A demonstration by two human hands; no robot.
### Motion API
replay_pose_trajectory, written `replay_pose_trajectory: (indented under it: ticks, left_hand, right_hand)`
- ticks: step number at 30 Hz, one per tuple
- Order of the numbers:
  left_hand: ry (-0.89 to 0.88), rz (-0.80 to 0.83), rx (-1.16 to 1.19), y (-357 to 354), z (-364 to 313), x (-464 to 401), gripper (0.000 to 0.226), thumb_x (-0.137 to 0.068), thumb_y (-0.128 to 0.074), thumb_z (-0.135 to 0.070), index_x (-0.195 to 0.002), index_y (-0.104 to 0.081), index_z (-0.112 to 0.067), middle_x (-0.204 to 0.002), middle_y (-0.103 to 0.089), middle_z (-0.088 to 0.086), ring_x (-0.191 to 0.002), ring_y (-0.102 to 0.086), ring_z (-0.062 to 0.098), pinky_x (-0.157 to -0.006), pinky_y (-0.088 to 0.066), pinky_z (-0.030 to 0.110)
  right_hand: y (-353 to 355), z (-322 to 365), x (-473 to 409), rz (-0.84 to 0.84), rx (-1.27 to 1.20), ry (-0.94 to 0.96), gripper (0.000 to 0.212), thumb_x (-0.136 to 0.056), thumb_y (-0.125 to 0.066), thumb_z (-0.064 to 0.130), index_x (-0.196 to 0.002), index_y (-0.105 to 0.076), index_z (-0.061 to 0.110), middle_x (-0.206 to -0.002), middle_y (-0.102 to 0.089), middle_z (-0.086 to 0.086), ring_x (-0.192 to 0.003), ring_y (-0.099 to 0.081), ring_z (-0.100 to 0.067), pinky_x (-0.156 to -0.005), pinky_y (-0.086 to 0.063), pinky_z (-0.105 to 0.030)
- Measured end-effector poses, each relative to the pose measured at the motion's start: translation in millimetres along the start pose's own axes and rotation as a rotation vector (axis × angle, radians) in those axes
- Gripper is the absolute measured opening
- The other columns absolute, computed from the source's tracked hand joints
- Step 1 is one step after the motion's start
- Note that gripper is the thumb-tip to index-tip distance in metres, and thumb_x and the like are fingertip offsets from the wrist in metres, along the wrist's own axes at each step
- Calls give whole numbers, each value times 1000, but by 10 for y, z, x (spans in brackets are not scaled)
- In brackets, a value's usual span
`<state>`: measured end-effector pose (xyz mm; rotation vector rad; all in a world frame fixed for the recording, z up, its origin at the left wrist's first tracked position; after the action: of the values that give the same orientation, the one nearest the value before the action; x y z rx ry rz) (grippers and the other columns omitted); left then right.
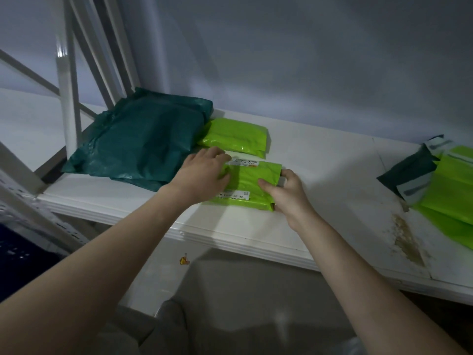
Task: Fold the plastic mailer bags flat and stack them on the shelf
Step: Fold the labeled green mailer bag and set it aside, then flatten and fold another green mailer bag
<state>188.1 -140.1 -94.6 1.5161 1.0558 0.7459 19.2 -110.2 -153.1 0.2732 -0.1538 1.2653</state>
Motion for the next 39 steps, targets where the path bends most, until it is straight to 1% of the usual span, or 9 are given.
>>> replay_pose_trajectory:
  ticks: [6, 9, 11, 14, 18, 22, 29, 33, 39]
  left_hand:
    - [-25, 94, -73, -111, -58, 15, 54, -96, -37, -42, -144, -30, -18, -150, -32, 3, -135, -34, 24, -108, -25, 36]
    - [-6, 146, -89, -190, -68, 26, 53, -97, -34, -42, -144, -28, -17, -151, -29, 5, -134, -35, 27, -107, -27, 37]
    - [25, 159, -88, -211, -52, 17, 53, -98, -32, -41, -144, -27, -17, -151, -29, 6, -133, -36, 29, -107, -28, 38]
    - [57, 168, -90, -233, -41, 6, 50, -98, -32, -39, -142, -30, -14, -148, -31, 10, -130, -39, 31, -104, -31, 37]
    - [74, 208, -88, -284, -55, 5, 47, -98, -32, -36, -138, -32, -11, -148, -28, 12, -132, -36, 31, -104, -32, 38]
    - [93, 209, -96, -277, -39, -3, 46, -97, -31, -37, -136, -34, -12, -146, -30, 8, -132, -34, 27, -101, -38, 40]
    - [140, 111, -164, -196, -110, -43, 52, -96, -32, -43, -139, -32, -13, -150, -25, 9, -136, -28, 26, -103, -32, 42]
    - [95, 0, -107, -77, -253, -128, 55, -96, -33, -43, -145, -25, -17, -158, -9, 5, -144, -11, 23, -113, -18, 43]
    - [-11, -108, -35, -12, -702, -285, 54, -97, -34, -41, -146, -26, -20, -158, -10, 1, -146, -8, 18, -116, -13, 40]
  right_hand:
    - [-178, -19, -78, -13, -35, 45, 29, -77, -74, 18, -99, -55, 24, -105, -68, -8, -93, -67, -32, -80, -54, -56]
    - [-260, 17, -102, -35, -47, 49, 59, -66, -78, 30, -116, -49, 18, -111, -65, -11, -99, -65, -32, -86, -52, -54]
    - [-281, 83, -118, -66, 99, 106, 67, -69, -77, 30, -123, -41, 15, -112, -63, -10, -102, -63, -30, -89, -50, -48]
    - [-315, 186, -110, -59, 289, 231, 52, -72, -74, 22, -115, -47, 11, -109, -61, -11, -105, -58, -30, -93, -45, -45]
    - [-289, 308, -38, -129, 709, 398, 63, -73, -67, 15, -132, -46, 13, -134, -41, -13, -126, -32, -31, -102, -20, -29]
    - [-398, 319, 73, 4, 1014, 521, 43, -90, -51, 24, -133, -51, 23, -144, -39, 2, -128, -31, -26, -102, -31, -39]
    - [-304, 280, 52, 121, 963, 486, 50, -94, -49, 30, -143, -38, 23, -154, -26, -3, -138, -23, -27, -111, -26, -41]
    - [-46, 412, 78, 50, 945, 535, 51, -92, -51, 26, -142, -39, 22, -154, -27, -4, -137, -26, -27, -111, -27, -39]
    - [667, 645, 85, -140, 934, 520, 48, -92, -52, 23, -139, -44, 19, -151, -32, -5, -136, -28, -27, -111, -26, -37]
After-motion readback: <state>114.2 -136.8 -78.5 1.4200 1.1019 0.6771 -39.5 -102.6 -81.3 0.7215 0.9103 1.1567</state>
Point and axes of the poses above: each hand's wrist, its own x-axis away from the middle knuckle, its own y-axis out of the back of the hand, z = x × y, the point moved 6 cm from there along -x, towards the middle knuckle
